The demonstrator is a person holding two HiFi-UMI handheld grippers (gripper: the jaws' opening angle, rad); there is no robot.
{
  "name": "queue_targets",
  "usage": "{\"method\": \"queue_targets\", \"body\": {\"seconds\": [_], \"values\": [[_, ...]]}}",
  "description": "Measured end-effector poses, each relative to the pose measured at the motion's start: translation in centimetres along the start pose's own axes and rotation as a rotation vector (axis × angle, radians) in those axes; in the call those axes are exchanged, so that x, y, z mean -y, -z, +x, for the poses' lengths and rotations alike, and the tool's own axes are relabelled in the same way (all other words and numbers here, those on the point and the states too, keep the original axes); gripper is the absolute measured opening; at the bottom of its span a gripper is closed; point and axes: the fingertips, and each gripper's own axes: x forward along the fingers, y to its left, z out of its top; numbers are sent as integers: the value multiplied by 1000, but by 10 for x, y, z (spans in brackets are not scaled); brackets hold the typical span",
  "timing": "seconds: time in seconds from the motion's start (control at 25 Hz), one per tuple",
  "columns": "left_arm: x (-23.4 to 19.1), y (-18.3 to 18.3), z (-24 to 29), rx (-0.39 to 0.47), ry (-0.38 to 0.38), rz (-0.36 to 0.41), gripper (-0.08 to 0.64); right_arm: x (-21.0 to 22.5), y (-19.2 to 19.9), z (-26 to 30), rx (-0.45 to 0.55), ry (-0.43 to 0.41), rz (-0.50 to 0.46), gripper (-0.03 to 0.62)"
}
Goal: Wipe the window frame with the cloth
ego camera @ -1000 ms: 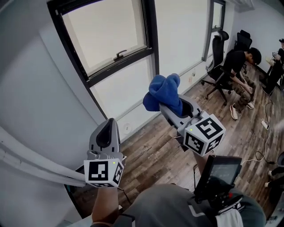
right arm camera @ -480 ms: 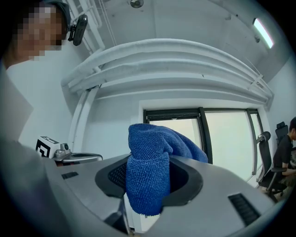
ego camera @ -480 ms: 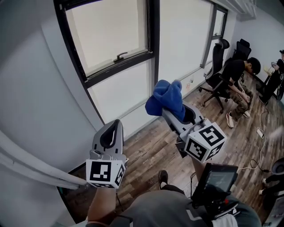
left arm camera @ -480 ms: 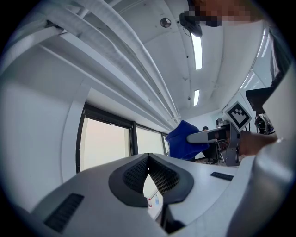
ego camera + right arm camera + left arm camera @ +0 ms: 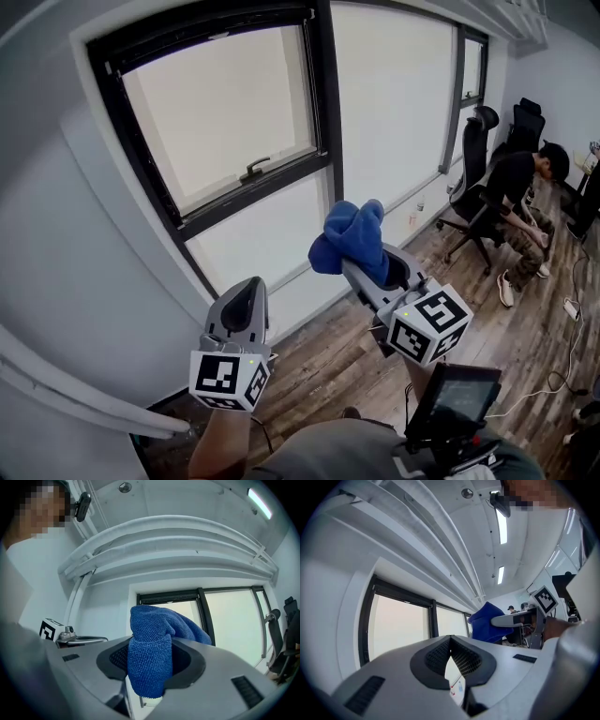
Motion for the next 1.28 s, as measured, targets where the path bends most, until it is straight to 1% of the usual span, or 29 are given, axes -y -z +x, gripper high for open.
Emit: {"method": "queue_targets", "body": {"seconds": [0.2,0.36,0.48,0.68,0.8,0.92,1.0,1.12,1.28], "values": [[7,1,62,7,-19,19,9,53,-2,17,-1,-32,-21,170],[6,8,96,-4,-49,26,9,89,0,29,5,-59,-17,170],[-1,16,117,-20,-66,14,9,110,4,43,5,-65,-2,170],[-16,22,151,-30,-62,17,9,136,11,74,3,-65,4,170],[-34,29,176,-26,-65,10,9,151,20,100,-17,-50,-19,170],[-60,42,202,-29,-73,-2,9,164,30,130,-35,-51,0,170],[-77,47,221,-29,-60,-3,9,172,33,153,-39,-49,3,170],[-101,52,251,-16,-33,-1,9,186,36,191,-46,-43,-16,170],[-135,57,285,-7,-15,5,9,199,41,245,-61,-39,-23,170]]}}
